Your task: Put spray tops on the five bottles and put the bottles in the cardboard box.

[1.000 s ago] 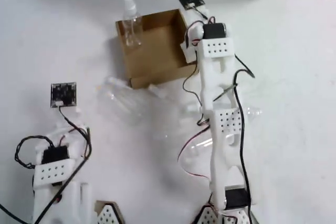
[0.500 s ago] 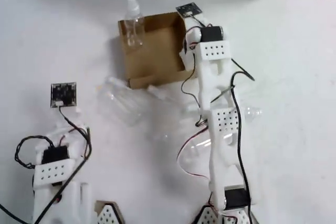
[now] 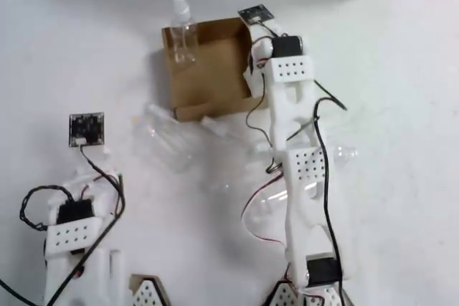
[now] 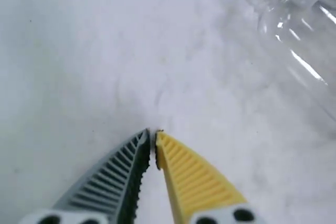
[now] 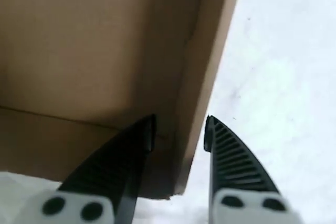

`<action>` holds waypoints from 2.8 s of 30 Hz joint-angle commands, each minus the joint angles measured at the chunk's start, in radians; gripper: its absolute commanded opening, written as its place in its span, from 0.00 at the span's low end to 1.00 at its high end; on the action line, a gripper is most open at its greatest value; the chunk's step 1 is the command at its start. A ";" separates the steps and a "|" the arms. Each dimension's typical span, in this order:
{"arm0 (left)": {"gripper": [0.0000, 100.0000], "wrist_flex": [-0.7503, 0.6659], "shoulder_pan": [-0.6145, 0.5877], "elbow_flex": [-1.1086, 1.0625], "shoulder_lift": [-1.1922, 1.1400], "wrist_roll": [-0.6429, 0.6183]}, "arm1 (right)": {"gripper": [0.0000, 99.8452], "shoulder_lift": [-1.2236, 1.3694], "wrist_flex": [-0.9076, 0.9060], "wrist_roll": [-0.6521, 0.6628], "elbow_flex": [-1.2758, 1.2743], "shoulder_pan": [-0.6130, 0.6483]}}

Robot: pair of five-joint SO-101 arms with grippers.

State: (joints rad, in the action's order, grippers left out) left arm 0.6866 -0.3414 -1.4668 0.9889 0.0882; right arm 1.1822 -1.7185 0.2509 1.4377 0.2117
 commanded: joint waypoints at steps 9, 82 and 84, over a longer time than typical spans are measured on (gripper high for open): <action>0.03 -0.029 0.012 0.006 0.027 0.012 | 0.12 -0.309 -0.047 -0.069 -0.399 0.031; 0.03 0.164 0.427 0.709 -0.561 -0.868 | 0.06 -1.578 0.598 0.086 -2.028 0.024; 0.06 0.147 0.426 0.724 -0.593 -0.895 | 0.06 -1.578 0.598 0.086 -2.028 0.024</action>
State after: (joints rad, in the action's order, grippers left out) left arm 0.8830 0.0667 -0.8193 0.4319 -0.7480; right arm -0.3659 -1.1339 0.3261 -0.5938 0.2409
